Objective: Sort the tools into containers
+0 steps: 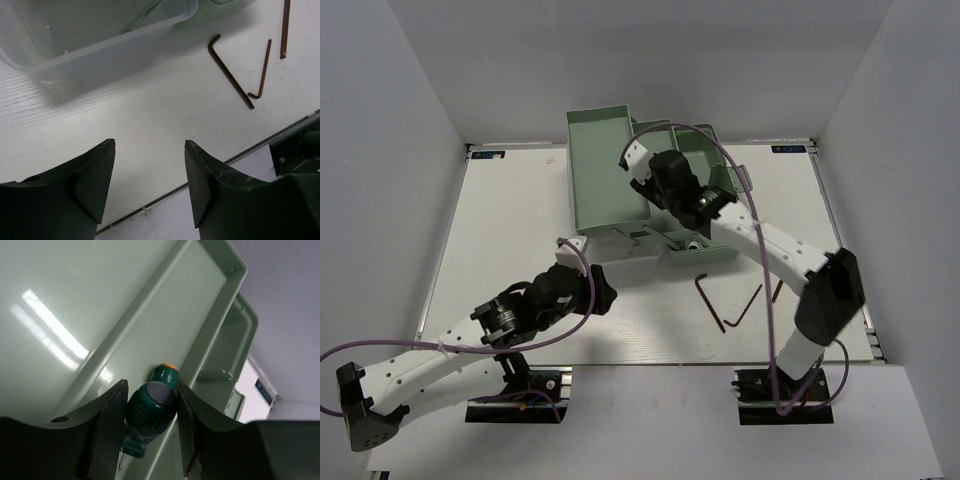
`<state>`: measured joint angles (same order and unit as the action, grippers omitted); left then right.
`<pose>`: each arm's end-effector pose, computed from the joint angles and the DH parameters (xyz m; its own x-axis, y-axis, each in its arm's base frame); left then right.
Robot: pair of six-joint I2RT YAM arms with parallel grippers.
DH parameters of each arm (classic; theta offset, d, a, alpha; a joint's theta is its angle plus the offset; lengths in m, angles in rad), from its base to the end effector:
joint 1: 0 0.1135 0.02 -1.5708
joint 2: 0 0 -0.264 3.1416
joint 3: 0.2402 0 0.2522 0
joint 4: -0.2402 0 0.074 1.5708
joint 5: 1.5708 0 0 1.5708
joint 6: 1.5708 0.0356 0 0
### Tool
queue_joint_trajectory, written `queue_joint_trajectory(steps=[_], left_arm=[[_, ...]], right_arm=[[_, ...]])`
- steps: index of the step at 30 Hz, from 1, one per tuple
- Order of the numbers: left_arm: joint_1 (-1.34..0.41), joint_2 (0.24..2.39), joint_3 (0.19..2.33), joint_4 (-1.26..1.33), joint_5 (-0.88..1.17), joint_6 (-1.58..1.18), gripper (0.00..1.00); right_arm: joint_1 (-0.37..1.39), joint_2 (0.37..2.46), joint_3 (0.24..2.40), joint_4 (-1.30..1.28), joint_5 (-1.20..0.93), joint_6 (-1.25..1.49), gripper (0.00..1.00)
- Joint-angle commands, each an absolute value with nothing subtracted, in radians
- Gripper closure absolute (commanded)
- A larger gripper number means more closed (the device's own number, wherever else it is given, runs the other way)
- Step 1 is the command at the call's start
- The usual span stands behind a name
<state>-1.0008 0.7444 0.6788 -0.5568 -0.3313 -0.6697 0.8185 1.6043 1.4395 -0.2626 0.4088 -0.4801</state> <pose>0.0970 -0.1299 0.2734 -0.6523 -0.0701 -0.7547 0.3171 0.8792 -0.3557 0.2682 0.2659 0.3521 -0.0560 -0.6800 -0.7311 -0.5058 0.6506 -0.5665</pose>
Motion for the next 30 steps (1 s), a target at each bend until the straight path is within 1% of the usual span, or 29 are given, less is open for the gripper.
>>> queue_joint_trajectory(steps=[1, 2, 3, 4, 5, 8, 9, 13, 14, 15, 16, 17, 18, 19, 20, 21, 23, 25, 26, 27, 28, 29, 30], left_arm=[[-1.002, 0.738, 0.664, -0.499, -0.264, -0.634, 0.32], [-1.002, 0.738, 0.664, -0.499, -0.253, -0.623, 0.30], [-1.002, 0.738, 0.664, -0.499, -0.244, -0.623, 0.29], [-1.002, 0.753, 0.673, -0.499, -0.235, -0.611, 0.27], [-1.012, 0.764, 0.673, -0.483, -0.224, -0.591, 0.26], [-1.023, 0.846, 0.696, -0.431, -0.180, -0.532, 0.23], [-1.023, 0.876, 0.712, -0.414, -0.158, -0.516, 0.22], [-1.058, 1.047, 0.788, -0.342, -0.121, -0.451, 0.22], [-1.058, 1.081, 0.801, -0.313, -0.111, -0.425, 0.22], [-1.083, 1.141, 0.827, -0.301, -0.110, -0.416, 0.24], [-1.083, 1.169, 0.840, -0.290, -0.110, -0.407, 0.27], [-1.097, 1.198, 0.856, -0.281, -0.110, -0.407, 0.31], [-1.110, 1.227, 0.892, -0.281, -0.126, -0.407, 0.46], [-1.111, 1.292, 0.914, -0.281, -0.126, -0.422, 0.56], [-1.126, 1.325, 0.936, -0.291, -0.139, -0.464, 0.66], [-1.144, 1.357, 0.969, -0.291, -0.155, -0.491, 0.75], [-1.163, 1.451, 1.005, -0.310, -0.178, -0.576, 0.75], [-1.192, 1.517, 1.075, -0.336, -0.211, -0.627, 0.61], [-1.201, 1.552, 1.138, -0.386, -0.228, -0.656, 0.54], [-1.212, 1.627, 1.170, -0.405, -0.239, -0.699, 0.41], [-1.222, 1.670, 1.210, -0.437, -0.270, -0.722, 0.37], [-1.238, 1.715, 1.289, -0.475, -0.285, -0.750, 0.34], [-1.250, 1.795, 1.325, -0.515, -0.301, -0.776, 0.29]], right_arm=[[0.741, 1.722, 1.651, -0.203, 0.373, -0.396, 1.00], [0.715, 1.741, 1.679, -0.234, 0.335, -0.373, 1.00], [0.695, 1.758, 1.701, -0.280, 0.330, -0.317, 0.91], [0.689, 1.788, 1.730, -0.300, 0.290, -0.311, 0.79], [0.672, 1.792, 1.735, -0.340, 0.285, -0.302, 0.53], [0.658, 1.754, 1.714, -0.371, 0.261, -0.268, 0.33], [0.652, 1.724, 1.695, -0.373, 0.256, -0.250, 0.30], [0.611, 1.619, 1.651, -0.423, 0.219, -0.193, 0.30], [0.606, 1.561, 1.626, -0.443, 0.222, -0.178, 0.30], [0.592, 1.542, 1.625, -0.460, 0.239, -0.173, 0.33], [0.583, 1.522, 1.620, -0.498, 0.242, -0.164, 0.38], [0.574, 1.466, 1.599, -0.514, 0.317, -0.157, 0.46], [0.565, 1.444, 1.589, -0.575, 0.339, -0.147, 0.61], [0.519, 1.425, 1.579, -0.593, 0.363, -0.115, 0.91], [0.499, 1.383, 1.537, -0.610, 0.386, -0.103, 1.00], [0.435, 1.343, 1.481, -0.656, 0.420, -0.074, 1.00], [0.369, 1.281, 1.392, -0.690, 0.394, -0.057, 1.00], [0.306, 1.229, 1.283, -0.777, 0.324, -0.012, 0.99], [0.270, 1.220, 1.257, -0.816, 0.302, -0.008, 0.97], [0.256, 1.194, 1.190, -0.851, 0.258, 0.026, 0.93], [0.214, 1.190, 1.165, -0.873, 0.202, 0.031, 0.85], [0.203, 1.186, 1.142, -0.879, 0.172, 0.056, 0.81], [0.177, 1.178, 1.079, -0.888, 0.081, 0.061, 0.71]])
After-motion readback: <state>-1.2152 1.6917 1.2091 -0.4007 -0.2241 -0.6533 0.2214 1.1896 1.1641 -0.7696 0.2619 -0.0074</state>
